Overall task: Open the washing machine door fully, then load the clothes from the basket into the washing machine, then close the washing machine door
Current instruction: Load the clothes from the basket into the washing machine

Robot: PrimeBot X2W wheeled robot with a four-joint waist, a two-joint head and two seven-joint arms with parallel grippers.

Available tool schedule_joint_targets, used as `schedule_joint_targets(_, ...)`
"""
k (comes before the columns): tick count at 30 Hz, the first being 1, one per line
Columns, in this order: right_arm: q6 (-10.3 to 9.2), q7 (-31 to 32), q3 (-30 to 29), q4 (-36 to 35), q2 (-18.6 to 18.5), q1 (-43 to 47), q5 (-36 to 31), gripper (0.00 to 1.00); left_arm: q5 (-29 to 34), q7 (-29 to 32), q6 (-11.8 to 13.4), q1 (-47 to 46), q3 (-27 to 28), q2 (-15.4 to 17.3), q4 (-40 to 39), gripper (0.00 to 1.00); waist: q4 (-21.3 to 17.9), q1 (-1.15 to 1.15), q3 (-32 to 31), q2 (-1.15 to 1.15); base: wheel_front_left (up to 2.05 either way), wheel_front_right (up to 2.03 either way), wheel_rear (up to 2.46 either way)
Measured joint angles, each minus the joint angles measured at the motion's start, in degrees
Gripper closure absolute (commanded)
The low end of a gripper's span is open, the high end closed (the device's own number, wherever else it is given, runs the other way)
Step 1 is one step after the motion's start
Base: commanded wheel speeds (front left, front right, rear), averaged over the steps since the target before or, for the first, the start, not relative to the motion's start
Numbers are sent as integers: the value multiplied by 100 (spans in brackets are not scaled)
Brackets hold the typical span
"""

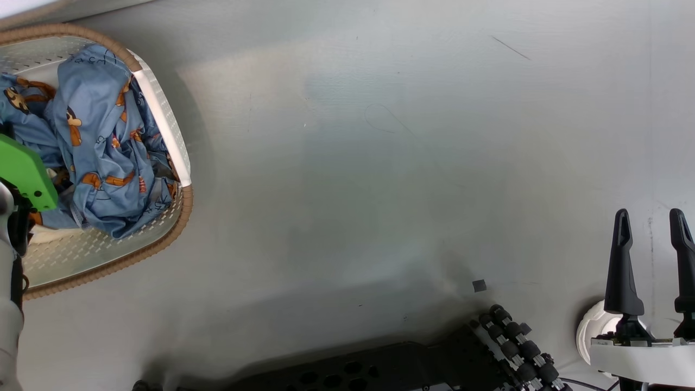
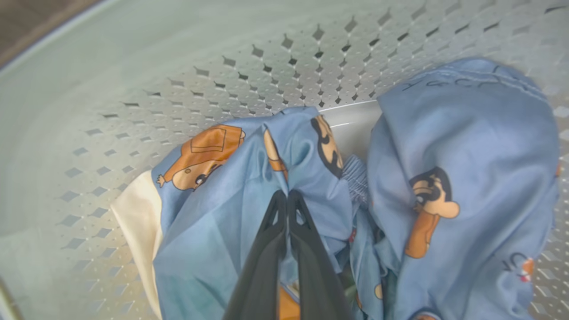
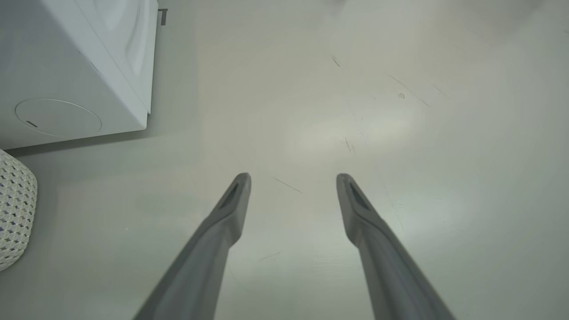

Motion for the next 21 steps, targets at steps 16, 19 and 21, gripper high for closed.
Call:
schedule_joint_targets(16,0,-1,116,70,-2,-380,18,0,-305,-844,-56,-70,313,-78,70,100,40,0,6,0,0,0,0)
schedule_joint_targets(19,1,0,141,111,-3,-555,25,0,-434,-1092,-59,-58,368,-136,9,100,66,0,-5,0,0,0,0)
schedule_joint_targets(21,1,0,143,143,-4,-683,27,0,-465,-1232,-60,-41,387,-154,-63,100,85,0,-18,0,0,0,0)
